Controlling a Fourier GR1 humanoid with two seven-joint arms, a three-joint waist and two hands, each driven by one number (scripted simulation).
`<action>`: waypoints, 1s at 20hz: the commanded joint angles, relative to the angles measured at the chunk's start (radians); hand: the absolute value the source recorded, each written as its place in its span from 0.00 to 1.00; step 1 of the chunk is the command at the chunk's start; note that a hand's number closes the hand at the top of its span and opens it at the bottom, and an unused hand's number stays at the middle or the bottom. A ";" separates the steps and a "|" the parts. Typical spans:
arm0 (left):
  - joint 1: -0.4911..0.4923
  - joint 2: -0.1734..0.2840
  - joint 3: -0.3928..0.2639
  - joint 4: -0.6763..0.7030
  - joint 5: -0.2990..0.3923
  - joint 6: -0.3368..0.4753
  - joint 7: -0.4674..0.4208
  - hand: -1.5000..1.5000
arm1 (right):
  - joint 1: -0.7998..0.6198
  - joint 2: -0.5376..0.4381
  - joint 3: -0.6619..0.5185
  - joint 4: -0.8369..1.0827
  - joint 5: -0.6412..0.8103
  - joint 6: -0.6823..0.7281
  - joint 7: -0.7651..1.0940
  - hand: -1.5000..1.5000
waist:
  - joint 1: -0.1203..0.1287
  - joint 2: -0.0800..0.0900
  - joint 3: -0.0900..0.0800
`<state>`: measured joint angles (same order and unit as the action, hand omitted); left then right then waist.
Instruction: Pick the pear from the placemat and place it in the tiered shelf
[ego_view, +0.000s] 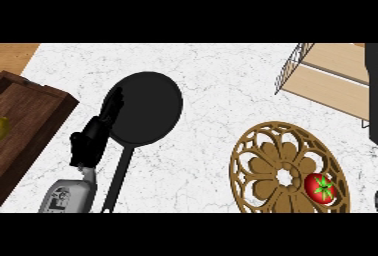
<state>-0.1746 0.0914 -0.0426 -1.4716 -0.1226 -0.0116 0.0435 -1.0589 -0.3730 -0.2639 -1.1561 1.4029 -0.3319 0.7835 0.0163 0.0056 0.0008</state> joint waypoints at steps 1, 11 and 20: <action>-0.015 -0.033 -0.025 0.034 -0.042 0.039 -0.006 0.50 | 0.008 -0.011 -0.069 0.041 -0.120 -0.150 -0.090 1.00 | -0.007 0.000 0.000; 0.026 -0.026 -0.026 -0.027 -0.044 0.025 0.017 0.50 | -0.001 -0.063 -0.094 0.271 -0.227 -0.309 -0.234 1.00 | -0.002 -0.003 -0.001; 0.018 -0.026 -0.017 -0.023 -0.045 0.026 0.009 0.50 | 0.095 -0.149 -0.102 0.179 -0.024 -0.193 0.064 0.00 | -0.014 -0.007 -0.001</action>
<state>-0.1642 0.0780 -0.0421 -1.4665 -0.1471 -0.0012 0.0400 -0.9824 -0.4955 -0.3633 -0.9410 1.3599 -0.5465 0.7936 0.0028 -0.0001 -0.0009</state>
